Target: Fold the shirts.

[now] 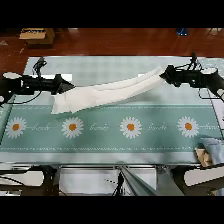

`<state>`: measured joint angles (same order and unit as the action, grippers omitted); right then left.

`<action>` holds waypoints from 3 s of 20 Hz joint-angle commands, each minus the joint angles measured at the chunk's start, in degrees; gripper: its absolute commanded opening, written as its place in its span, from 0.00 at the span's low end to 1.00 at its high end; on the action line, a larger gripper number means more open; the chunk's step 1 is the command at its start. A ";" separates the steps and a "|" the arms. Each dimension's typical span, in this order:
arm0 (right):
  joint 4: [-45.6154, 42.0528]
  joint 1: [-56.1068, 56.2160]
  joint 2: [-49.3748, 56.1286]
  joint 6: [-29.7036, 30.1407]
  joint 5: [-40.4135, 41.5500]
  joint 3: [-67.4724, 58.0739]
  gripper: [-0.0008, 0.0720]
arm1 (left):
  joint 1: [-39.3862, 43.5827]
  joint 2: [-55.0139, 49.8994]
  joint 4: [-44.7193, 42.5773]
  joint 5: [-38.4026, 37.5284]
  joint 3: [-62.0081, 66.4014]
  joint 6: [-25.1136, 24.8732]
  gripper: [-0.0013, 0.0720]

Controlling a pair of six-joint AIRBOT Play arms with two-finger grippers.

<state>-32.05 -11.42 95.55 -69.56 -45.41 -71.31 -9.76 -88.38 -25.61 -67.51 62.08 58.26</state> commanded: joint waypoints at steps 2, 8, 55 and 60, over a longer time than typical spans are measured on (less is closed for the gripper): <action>-5.09 0.17 -8.79 0.90 -7.41 -0.28 0.04 | 6.21 -0.09 6.10 0.00 0.02 -0.15 0.04; -15.28 2.38 -20.52 -4.37 -15.96 -0.28 0.04 | 21.20 -0.57 8.72 8.87 0.00 0.13 0.04; -42.82 41.79 -17.51 -28.35 6.38 -0.28 0.76 | -6.14 36.98 -12.74 2.54 -4.46 5.66 0.04; -57.53 15.17 -23.91 -21.49 -27.78 1.20 0.74 | -6.73 36.87 -18.62 2.51 -4.46 5.70 0.04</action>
<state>-82.46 17.37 75.00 -95.74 -51.77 -71.09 -16.21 -51.42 -40.34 -65.06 57.74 63.99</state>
